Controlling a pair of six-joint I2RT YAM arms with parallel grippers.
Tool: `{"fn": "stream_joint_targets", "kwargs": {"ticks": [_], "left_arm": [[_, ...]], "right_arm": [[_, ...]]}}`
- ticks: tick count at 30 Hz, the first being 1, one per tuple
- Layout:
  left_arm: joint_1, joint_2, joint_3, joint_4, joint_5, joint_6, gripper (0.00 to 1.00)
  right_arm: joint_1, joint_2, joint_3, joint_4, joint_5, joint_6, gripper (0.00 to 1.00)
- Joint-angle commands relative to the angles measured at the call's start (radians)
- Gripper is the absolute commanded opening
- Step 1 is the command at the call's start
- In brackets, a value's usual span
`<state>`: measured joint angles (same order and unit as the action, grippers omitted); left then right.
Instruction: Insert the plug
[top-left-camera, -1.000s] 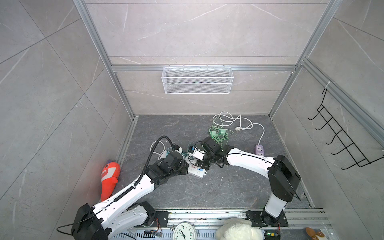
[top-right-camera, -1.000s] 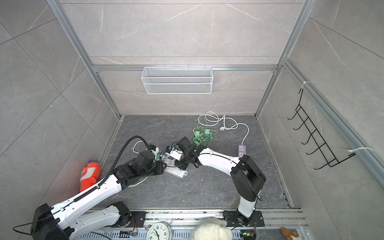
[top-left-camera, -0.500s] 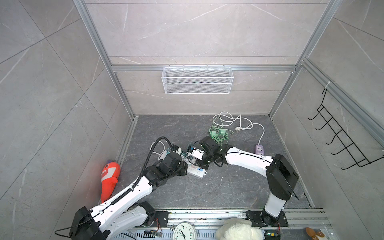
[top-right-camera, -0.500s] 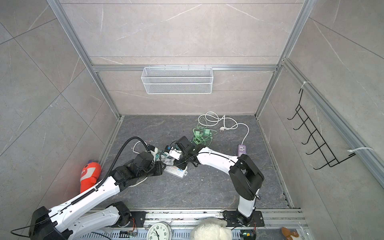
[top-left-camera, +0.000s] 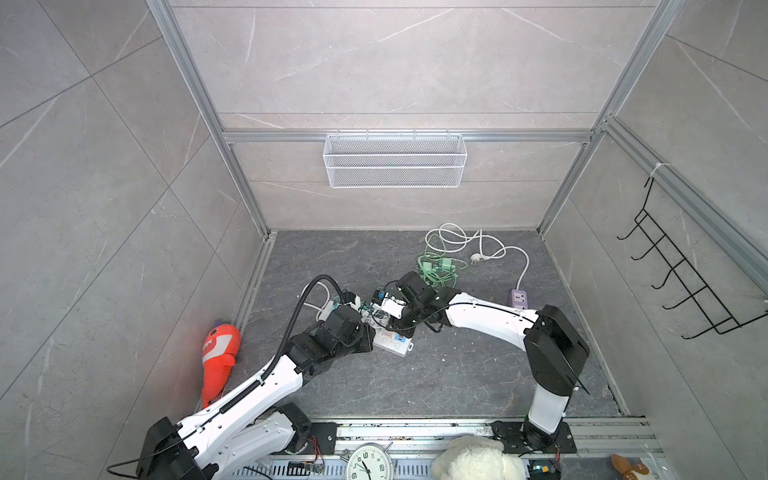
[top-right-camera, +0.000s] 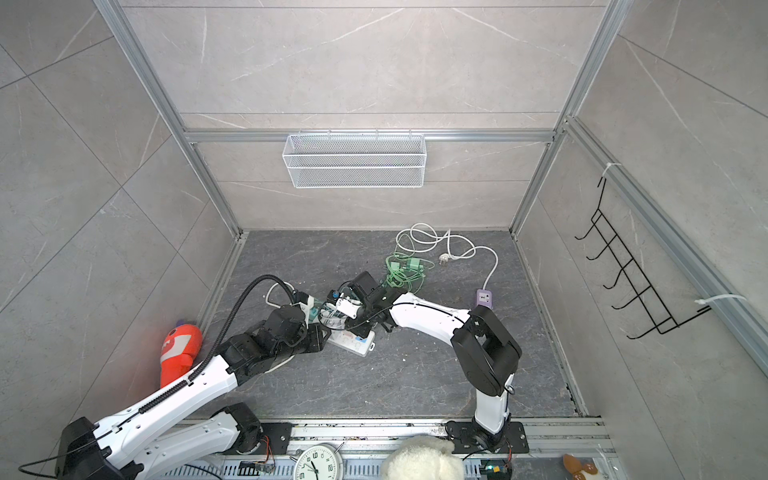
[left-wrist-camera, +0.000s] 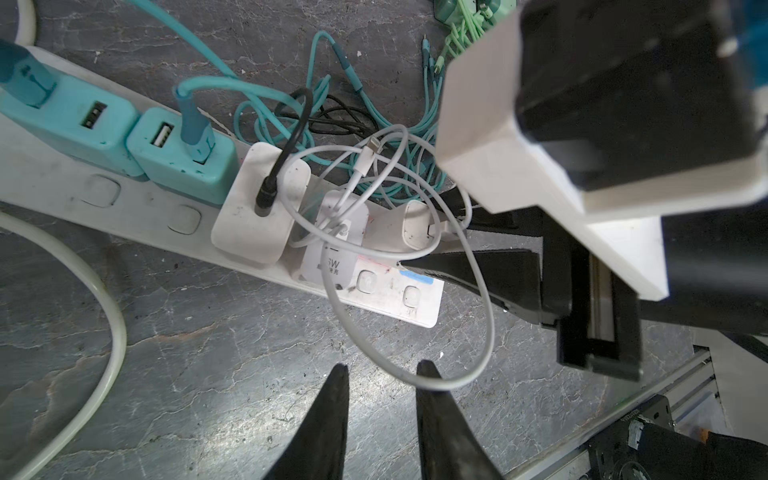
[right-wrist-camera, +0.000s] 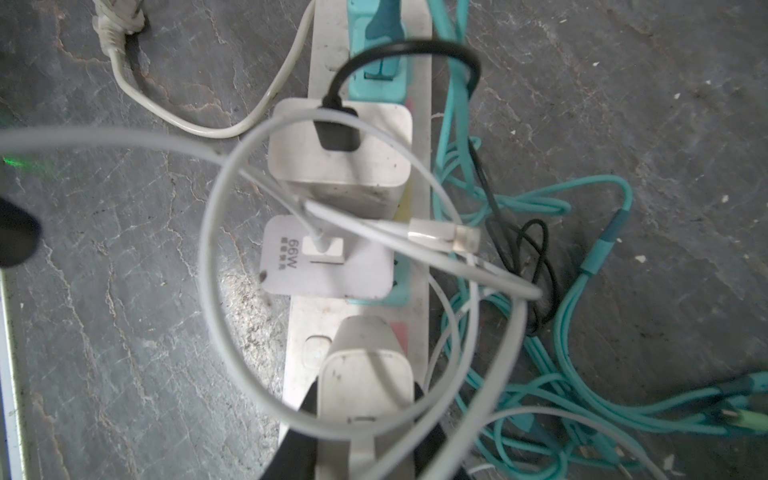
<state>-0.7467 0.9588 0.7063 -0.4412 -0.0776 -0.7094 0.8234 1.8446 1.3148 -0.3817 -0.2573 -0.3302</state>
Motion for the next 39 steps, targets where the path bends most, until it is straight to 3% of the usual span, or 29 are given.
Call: {"fn": "stream_joint_targets", "kwargs": {"ticks": [1, 11, 22, 26, 34, 39], "left_arm": [[-0.003, -0.018, -0.010, 0.012, -0.023, 0.013, 0.32], [-0.002, -0.038, -0.008, 0.006, -0.041, 0.014, 0.32], [-0.002, -0.075, -0.004, -0.010, -0.071, 0.032, 0.34], [0.000, -0.090, 0.002, -0.046, -0.139, 0.030, 0.39], [0.063, -0.107, 0.007, -0.134, -0.252, -0.004, 0.50], [0.097, -0.151, 0.000, -0.179, -0.346, -0.032, 0.54]], "right_arm": [[0.001, 0.028, 0.033, -0.015, -0.006, 0.004, 0.00], [0.024, 0.057, 0.037, -0.080, 0.065, -0.003, 0.00], [0.082, 0.071, -0.057, -0.063, 0.124, 0.095, 0.00], [0.114, 0.128, -0.033, -0.095, 0.148, 0.143, 0.00], [0.152, 0.310, 0.183, -0.105, 0.097, 0.230, 0.00], [0.170, 0.463, 0.438, -0.121, 0.099, 0.294, 0.00]]}}
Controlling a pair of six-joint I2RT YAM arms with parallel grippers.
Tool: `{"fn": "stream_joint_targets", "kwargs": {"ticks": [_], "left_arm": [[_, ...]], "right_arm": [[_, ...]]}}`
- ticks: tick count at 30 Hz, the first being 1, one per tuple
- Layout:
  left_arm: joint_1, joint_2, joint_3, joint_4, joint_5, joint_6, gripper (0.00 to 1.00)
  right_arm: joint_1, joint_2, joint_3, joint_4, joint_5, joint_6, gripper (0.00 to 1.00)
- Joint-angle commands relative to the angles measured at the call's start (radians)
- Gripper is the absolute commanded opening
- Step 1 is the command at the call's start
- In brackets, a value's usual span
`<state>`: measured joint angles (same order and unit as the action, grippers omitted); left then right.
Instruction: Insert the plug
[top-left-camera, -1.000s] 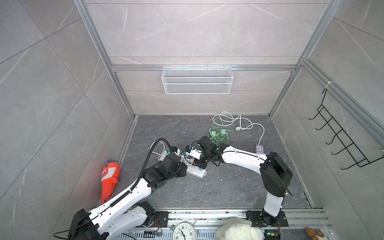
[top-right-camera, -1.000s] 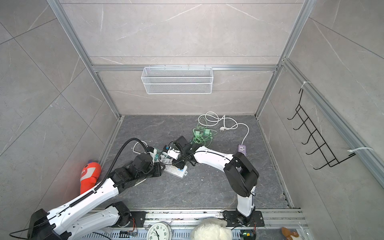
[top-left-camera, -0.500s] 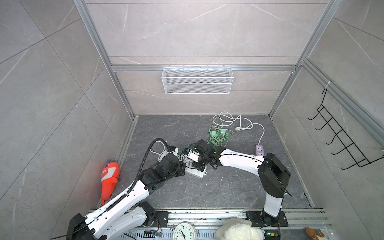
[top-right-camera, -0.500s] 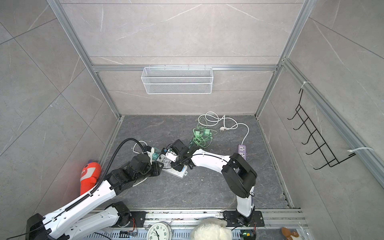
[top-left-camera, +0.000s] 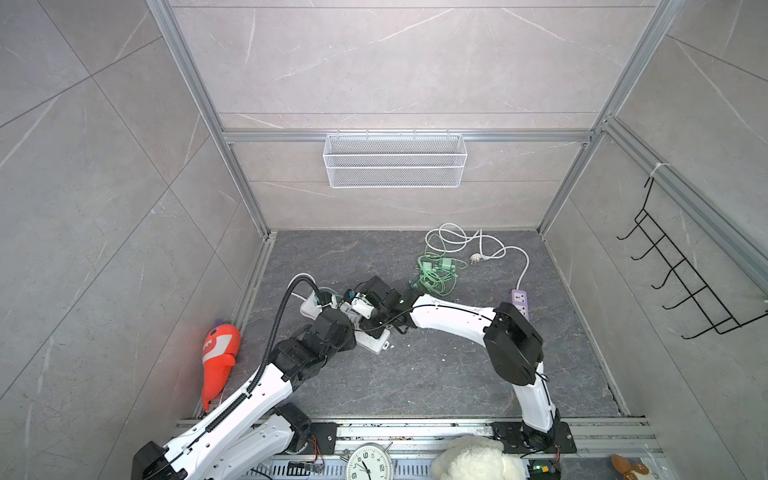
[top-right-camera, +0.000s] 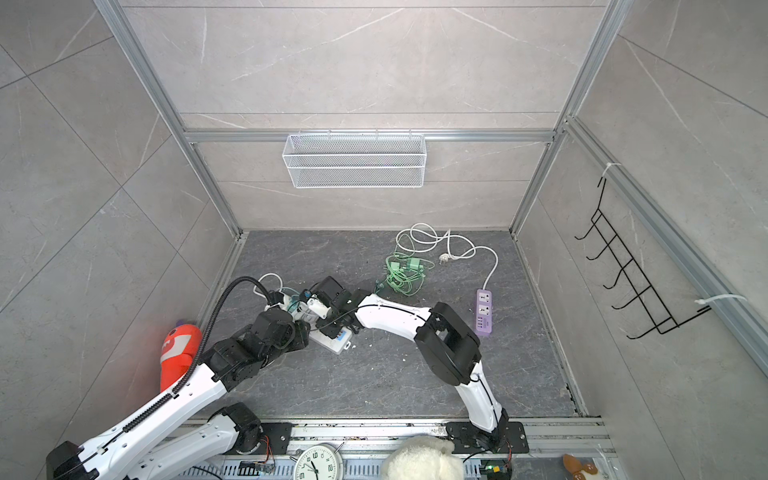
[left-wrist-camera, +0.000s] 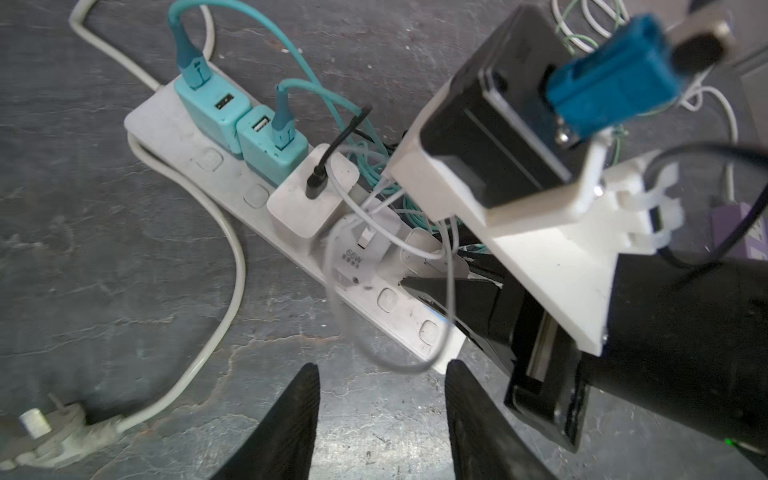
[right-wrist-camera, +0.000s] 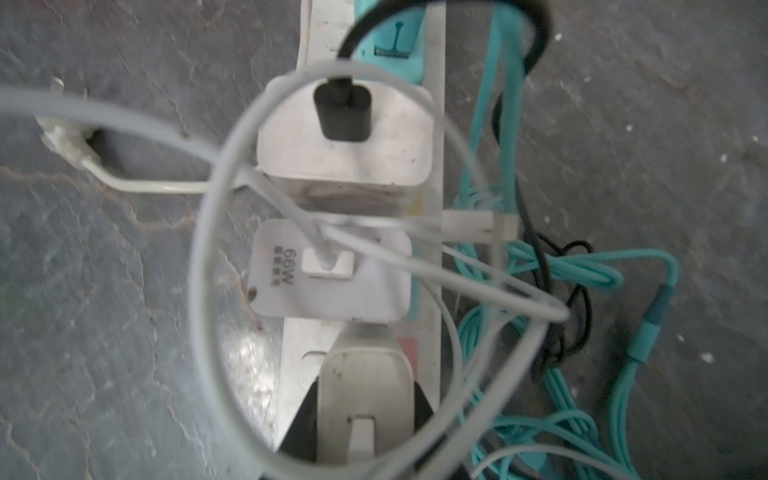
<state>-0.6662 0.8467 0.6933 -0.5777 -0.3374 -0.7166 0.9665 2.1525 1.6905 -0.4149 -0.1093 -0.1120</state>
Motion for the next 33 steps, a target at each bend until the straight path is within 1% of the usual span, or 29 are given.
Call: {"fn": "stream_joint_targets", "kwargs": {"ticks": [1, 3, 4, 7, 9, 12, 14, 15, 16, 18, 21, 24, 26, 28, 31, 33], "left_arm": [[0.022, -0.050, 0.009, -0.042, -0.093, -0.025, 0.54], [0.027, -0.076, 0.004, -0.050, -0.112, -0.027, 0.55], [0.026, -0.087, 0.001, -0.051, -0.118, -0.028, 0.55], [0.030, -0.119, -0.005, -0.061, -0.129, -0.028, 0.56], [0.030, -0.138, -0.011, -0.072, -0.129, -0.030, 0.56], [0.031, -0.156, -0.018, -0.085, -0.129, -0.034, 0.57], [0.033, -0.159, -0.017, -0.093, -0.129, -0.034, 0.57], [0.033, -0.161, -0.016, -0.097, -0.129, -0.034, 0.57], [0.033, -0.162, -0.017, -0.097, -0.129, -0.032, 0.57], [0.032, -0.163, -0.017, -0.098, -0.128, -0.030, 0.57], [0.032, -0.157, -0.024, -0.100, -0.129, -0.031, 0.58], [0.033, -0.150, -0.045, -0.103, -0.187, -0.049, 0.59], [0.032, -0.141, -0.059, -0.102, -0.207, -0.056, 0.60], [0.032, -0.138, -0.069, -0.097, -0.205, -0.062, 0.60], [0.033, -0.143, -0.072, -0.098, -0.196, -0.065, 0.60], [0.033, -0.155, -0.072, -0.106, -0.201, -0.065, 0.61]], "right_arm": [[0.028, 0.190, 0.121, -0.100, -0.060, 0.085, 0.00], [0.032, 0.277, 0.279, -0.126, -0.018, 0.132, 0.00], [0.033, 0.319, 0.348, -0.145, -0.030, 0.143, 0.00], [0.039, 0.469, 0.591, -0.208, 0.009, 0.203, 0.00], [0.044, 0.561, 0.738, -0.251, 0.076, 0.247, 0.00], [0.047, 0.674, 0.964, -0.305, 0.106, 0.305, 0.00], [0.051, 0.723, 1.067, -0.333, 0.107, 0.319, 0.01], [0.052, 0.734, 1.096, -0.345, 0.111, 0.323, 0.04], [0.054, 0.734, 1.111, -0.354, 0.117, 0.324, 0.06], [0.054, 0.706, 1.090, -0.358, 0.111, 0.321, 0.12], [0.054, 0.617, 0.989, -0.323, 0.098, 0.306, 0.22], [0.054, 0.529, 0.876, -0.266, 0.081, 0.299, 0.30], [0.053, 0.494, 0.840, -0.234, 0.083, 0.301, 0.39], [0.052, 0.485, 0.841, -0.219, 0.081, 0.301, 0.43], [0.049, 0.506, 0.898, -0.231, 0.063, 0.302, 0.44], [0.049, 0.533, 0.968, -0.262, 0.047, 0.301, 0.44]]}}
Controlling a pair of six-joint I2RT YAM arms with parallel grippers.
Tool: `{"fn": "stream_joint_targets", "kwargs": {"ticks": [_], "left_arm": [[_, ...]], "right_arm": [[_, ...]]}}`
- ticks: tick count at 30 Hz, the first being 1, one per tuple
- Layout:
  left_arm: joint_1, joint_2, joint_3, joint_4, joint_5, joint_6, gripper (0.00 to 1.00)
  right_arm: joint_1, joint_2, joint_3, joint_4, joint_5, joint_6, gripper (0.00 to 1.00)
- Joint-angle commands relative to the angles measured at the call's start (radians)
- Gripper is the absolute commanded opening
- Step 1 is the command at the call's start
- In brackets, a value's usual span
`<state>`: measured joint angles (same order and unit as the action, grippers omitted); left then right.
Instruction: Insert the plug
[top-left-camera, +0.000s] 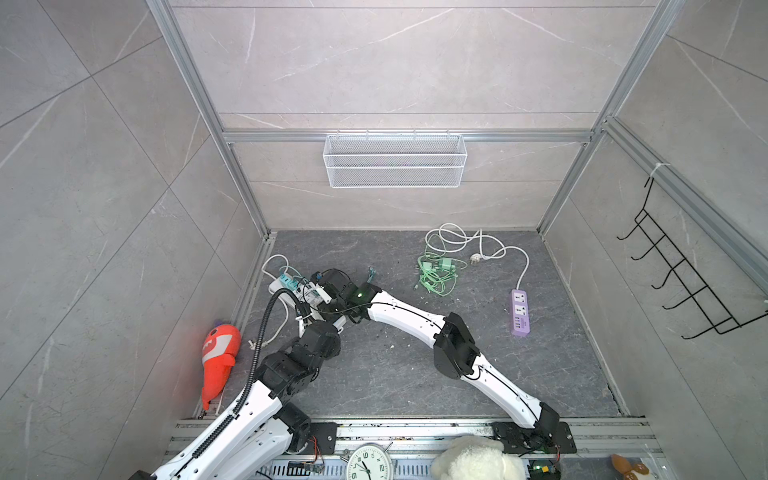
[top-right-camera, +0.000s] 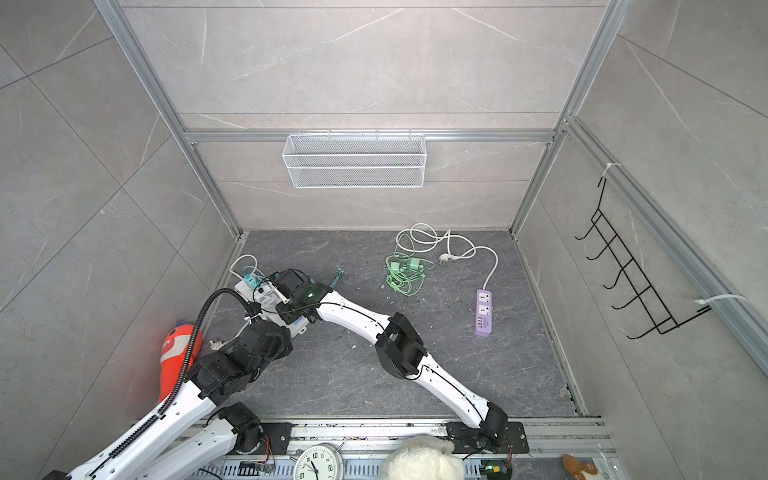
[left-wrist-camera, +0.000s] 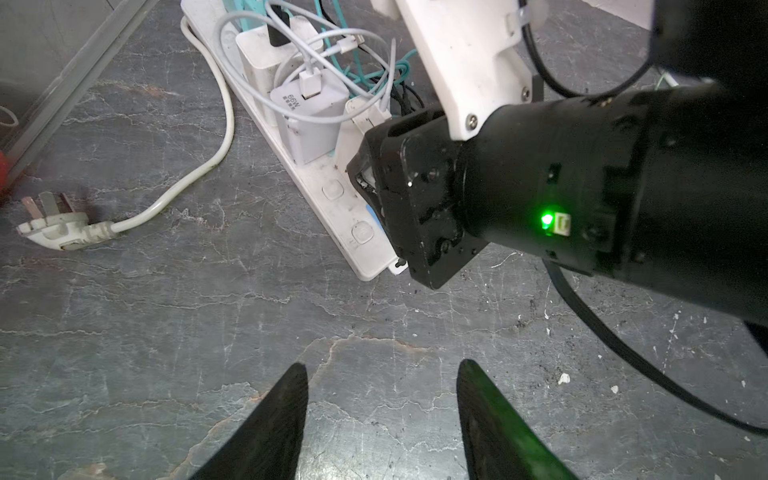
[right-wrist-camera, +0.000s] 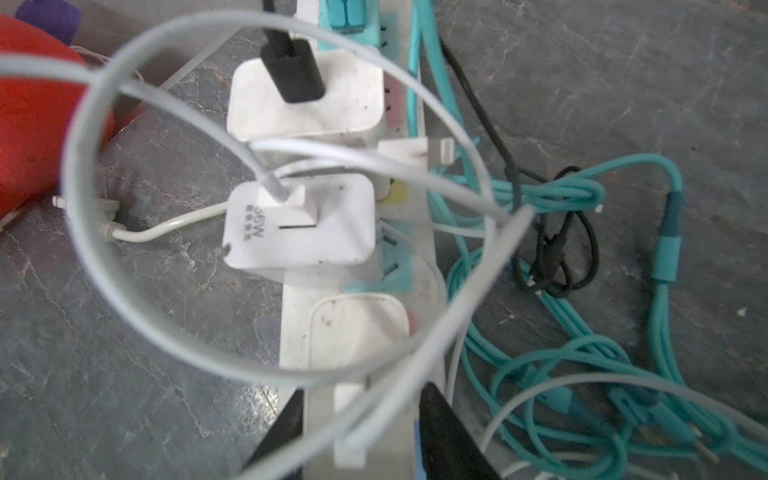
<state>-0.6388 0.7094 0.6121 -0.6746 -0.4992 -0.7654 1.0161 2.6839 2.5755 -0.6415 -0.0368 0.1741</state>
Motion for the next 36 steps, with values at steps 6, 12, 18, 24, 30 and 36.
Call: {"fn": "stream_joint_targets", "kwargs": {"ticks": [6, 12, 18, 24, 30, 36], "left_arm": [[0.005, -0.081, 0.006, -0.026, -0.050, -0.009, 0.61], [0.005, -0.098, 0.013, -0.046, -0.053, -0.005, 0.61], [0.005, -0.106, 0.014, -0.043, -0.050, 0.003, 0.61], [0.005, -0.114, 0.017, -0.047, -0.045, 0.006, 0.61], [0.005, -0.134, 0.017, -0.053, -0.045, 0.008, 0.61], [0.005, -0.134, 0.016, -0.053, -0.050, 0.011, 0.61]], "right_arm": [[0.001, 0.003, 0.087, -0.029, -0.048, 0.017, 0.33], [0.002, 0.023, 0.074, -0.046, -0.061, 0.028, 0.32], [0.005, 0.019, 0.029, -0.037, -0.038, 0.032, 0.24], [0.006, 0.041, 0.030, -0.028, -0.021, 0.038, 0.19], [0.005, 0.074, 0.039, -0.058, -0.044, 0.034, 0.17], [0.007, 0.066, -0.002, -0.067, -0.057, 0.035, 0.23]]}}
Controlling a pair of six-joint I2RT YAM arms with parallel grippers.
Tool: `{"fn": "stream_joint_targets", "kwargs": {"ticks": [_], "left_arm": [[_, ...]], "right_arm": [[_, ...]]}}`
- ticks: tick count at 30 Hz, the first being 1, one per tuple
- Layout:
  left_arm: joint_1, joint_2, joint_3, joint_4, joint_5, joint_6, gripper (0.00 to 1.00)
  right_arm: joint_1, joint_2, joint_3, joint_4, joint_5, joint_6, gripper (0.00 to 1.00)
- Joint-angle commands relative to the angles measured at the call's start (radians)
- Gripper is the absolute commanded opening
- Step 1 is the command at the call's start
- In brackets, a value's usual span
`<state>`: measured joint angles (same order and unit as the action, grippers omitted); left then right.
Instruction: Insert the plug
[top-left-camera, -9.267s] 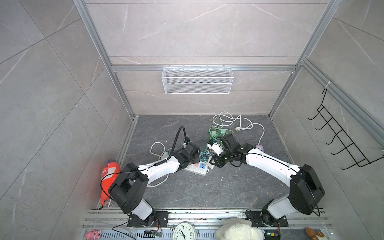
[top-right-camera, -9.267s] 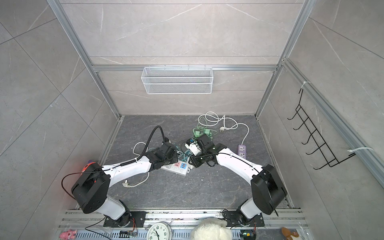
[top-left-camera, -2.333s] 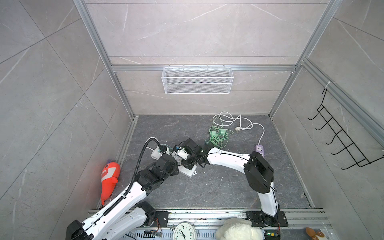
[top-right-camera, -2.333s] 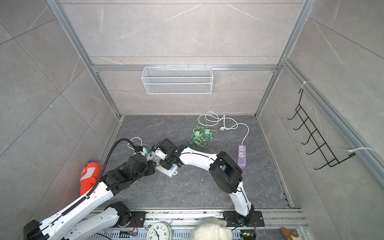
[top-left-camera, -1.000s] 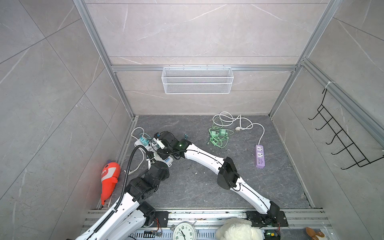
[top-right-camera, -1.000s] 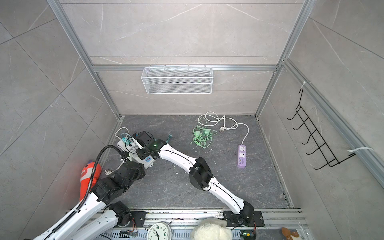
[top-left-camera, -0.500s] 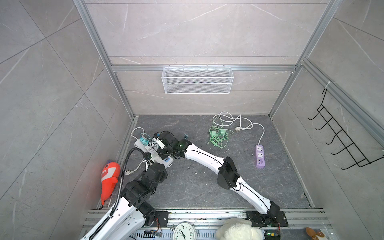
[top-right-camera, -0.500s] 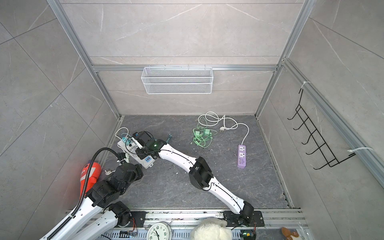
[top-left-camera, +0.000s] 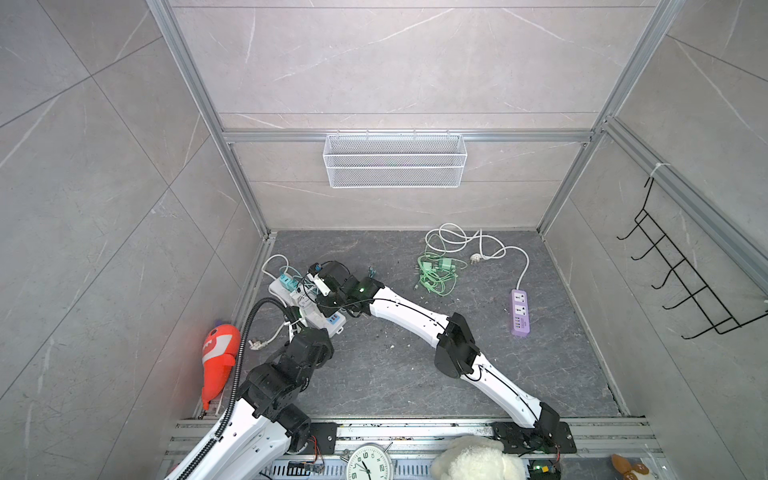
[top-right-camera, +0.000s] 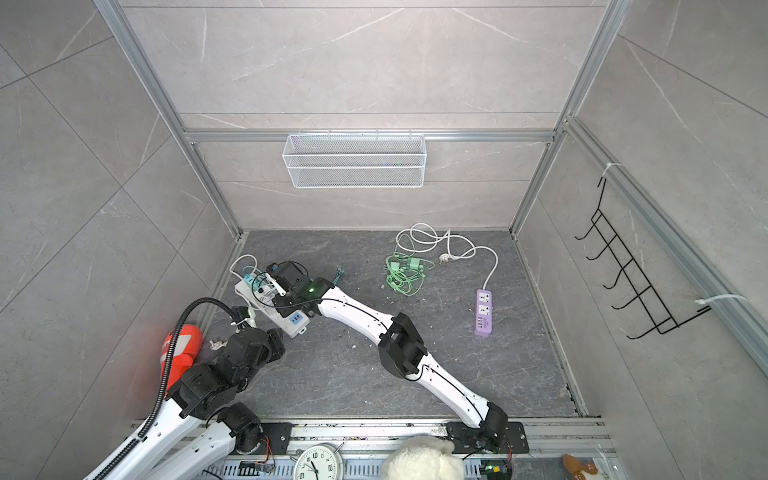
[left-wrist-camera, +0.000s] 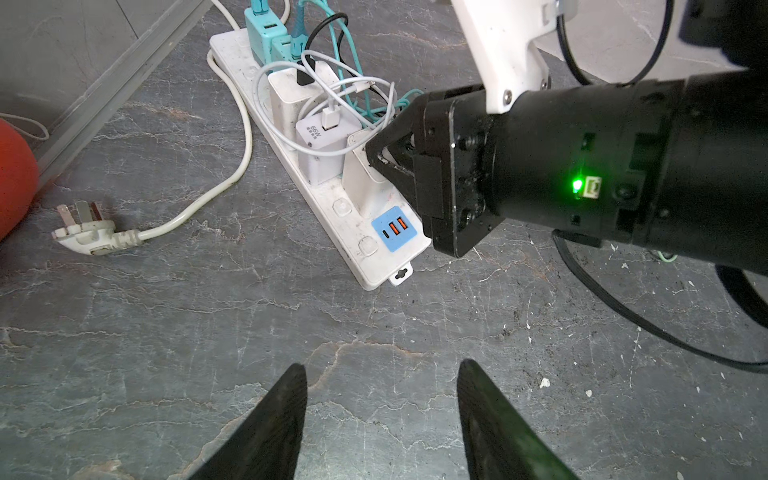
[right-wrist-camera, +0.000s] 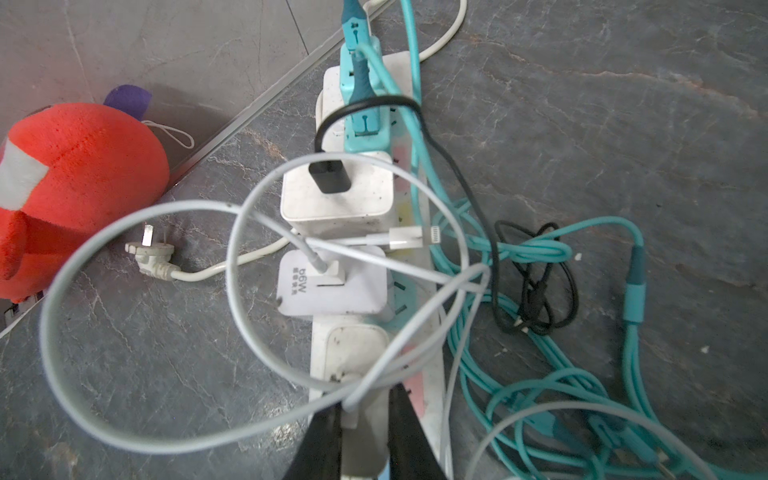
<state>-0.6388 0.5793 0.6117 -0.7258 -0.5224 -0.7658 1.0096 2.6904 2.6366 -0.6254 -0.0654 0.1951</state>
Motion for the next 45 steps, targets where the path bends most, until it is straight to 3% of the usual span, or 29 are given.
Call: {"fn": "stream_joint_targets", "kwargs": {"ticks": [1, 10, 17, 21, 30, 36, 41, 45], "left_arm": [[0.006, -0.003, 0.016, -0.002, -0.029, 0.012, 0.61], [0.004, 0.004, 0.035, -0.005, -0.053, 0.024, 0.62], [0.005, 0.004, 0.042, -0.011, -0.051, 0.026, 0.62], [0.005, 0.013, 0.048, -0.011, -0.051, 0.030, 0.62], [0.005, 0.088, 0.098, 0.021, -0.065, 0.065, 0.64], [0.005, 0.183, 0.133, 0.102, -0.035, 0.103, 0.65], [0.003, 0.262, 0.139, 0.236, 0.038, 0.131, 0.65], [0.003, 0.354, 0.181, 0.289, 0.094, 0.185, 0.66]], "right_arm": [[0.014, 0.052, -0.065, -0.090, -0.028, 0.013, 0.24], [0.017, -0.096, -0.180, -0.030, -0.025, 0.011, 0.37], [0.017, -0.098, -0.146, -0.079, -0.015, 0.002, 0.38], [0.018, -0.168, -0.228, -0.058, -0.027, 0.010, 0.40], [0.019, -0.445, -0.542, -0.019, -0.081, 0.034, 0.41], [-0.005, -0.738, -0.915, 0.033, -0.021, 0.102, 0.41], [-0.121, -1.046, -1.240, 0.069, 0.036, 0.192, 0.41], [-0.275, -1.220, -1.380, -0.009, 0.118, 0.247, 0.42]]}}
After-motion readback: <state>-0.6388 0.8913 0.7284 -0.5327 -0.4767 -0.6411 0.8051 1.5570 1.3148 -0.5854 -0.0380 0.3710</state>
